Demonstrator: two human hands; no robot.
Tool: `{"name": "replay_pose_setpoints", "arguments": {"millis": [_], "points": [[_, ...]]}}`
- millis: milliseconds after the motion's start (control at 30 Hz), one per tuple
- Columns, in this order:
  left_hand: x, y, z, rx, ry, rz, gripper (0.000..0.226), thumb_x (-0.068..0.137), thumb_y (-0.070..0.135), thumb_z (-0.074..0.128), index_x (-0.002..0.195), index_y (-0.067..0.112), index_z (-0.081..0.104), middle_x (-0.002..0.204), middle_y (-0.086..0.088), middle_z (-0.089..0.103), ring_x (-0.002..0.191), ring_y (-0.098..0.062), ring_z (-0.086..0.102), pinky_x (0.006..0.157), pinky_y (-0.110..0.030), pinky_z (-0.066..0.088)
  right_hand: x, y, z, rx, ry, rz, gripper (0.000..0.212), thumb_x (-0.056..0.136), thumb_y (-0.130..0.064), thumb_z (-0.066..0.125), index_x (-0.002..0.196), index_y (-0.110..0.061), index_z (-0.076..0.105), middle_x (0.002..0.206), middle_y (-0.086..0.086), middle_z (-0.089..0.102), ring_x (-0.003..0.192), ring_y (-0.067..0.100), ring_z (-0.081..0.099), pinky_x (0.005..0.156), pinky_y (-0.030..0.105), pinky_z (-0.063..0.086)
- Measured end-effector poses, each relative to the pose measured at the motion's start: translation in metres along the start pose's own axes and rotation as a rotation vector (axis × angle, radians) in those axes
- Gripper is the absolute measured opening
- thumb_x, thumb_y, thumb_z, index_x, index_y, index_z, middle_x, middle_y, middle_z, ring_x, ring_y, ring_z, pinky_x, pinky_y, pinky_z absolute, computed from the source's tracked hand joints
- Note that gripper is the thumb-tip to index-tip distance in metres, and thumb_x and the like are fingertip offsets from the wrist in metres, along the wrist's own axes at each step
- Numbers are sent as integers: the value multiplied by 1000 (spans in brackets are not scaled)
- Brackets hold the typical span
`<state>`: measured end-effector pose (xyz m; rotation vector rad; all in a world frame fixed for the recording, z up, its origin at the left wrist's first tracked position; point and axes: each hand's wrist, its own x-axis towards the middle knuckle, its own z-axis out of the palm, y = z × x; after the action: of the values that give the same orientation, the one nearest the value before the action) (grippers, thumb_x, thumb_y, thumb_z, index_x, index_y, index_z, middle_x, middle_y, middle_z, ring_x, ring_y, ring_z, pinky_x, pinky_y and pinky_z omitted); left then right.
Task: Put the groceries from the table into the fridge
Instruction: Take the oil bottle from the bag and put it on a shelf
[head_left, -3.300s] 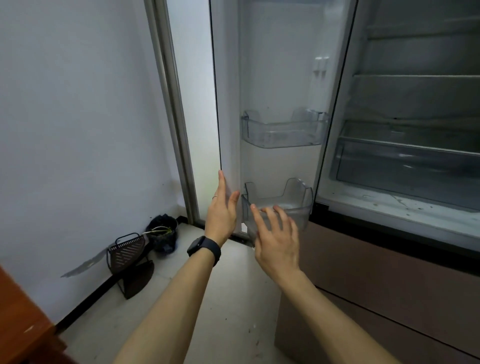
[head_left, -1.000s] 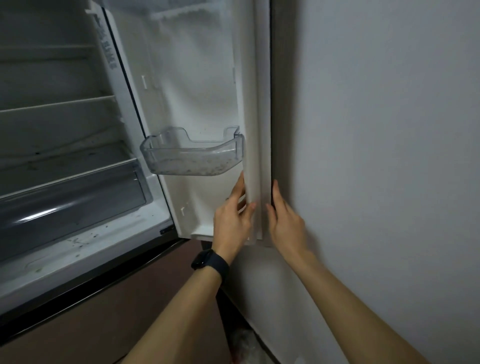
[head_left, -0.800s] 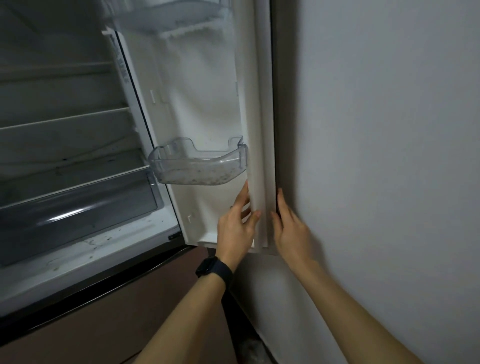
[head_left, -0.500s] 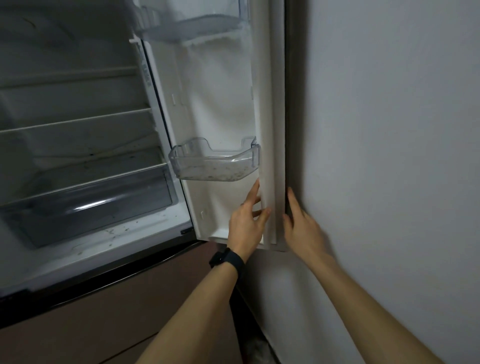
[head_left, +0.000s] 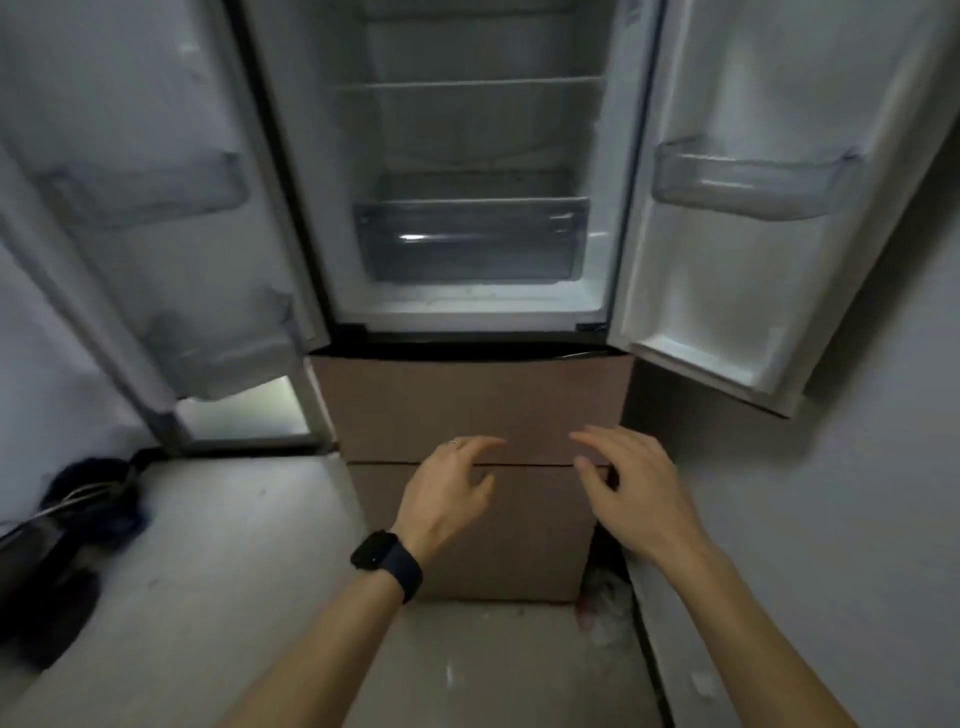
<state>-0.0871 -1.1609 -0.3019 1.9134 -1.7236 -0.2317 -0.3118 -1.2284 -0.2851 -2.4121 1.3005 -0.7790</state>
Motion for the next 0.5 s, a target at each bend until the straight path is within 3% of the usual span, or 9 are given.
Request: {"name": "replay_pose_setpoints", "arguments": {"millis": [233,400,500], "points": [[-235,-115,-123,135,279,-449,34,96,37,53,130,42,56,132,18,58,123,-8,50,98,-29,46,-69,-195,110,122,-272,-398,34,98,-43,52,127,-33,66,137,-12,60,136,18,43,111,22,23],[-416,-149,-193,224,451,-727,33,97,37,55,130,40,57,132,13,59,124,-10,50,97,-33,47,-147,-338,161,207,-463,-655,35,100,-46,50,134,-39,60,144,-16,53,142,14,33,116,33,28],[-516,-153,-226,259,540,-893,34,97,35,55,131,36,58,131,10,59,123,-12,51,100,-32,45,-200,-412,183,231,-554,-799,38,101,-49,47,137,-41,56,146,-18,51,144,13,29,116,31,27]]}}
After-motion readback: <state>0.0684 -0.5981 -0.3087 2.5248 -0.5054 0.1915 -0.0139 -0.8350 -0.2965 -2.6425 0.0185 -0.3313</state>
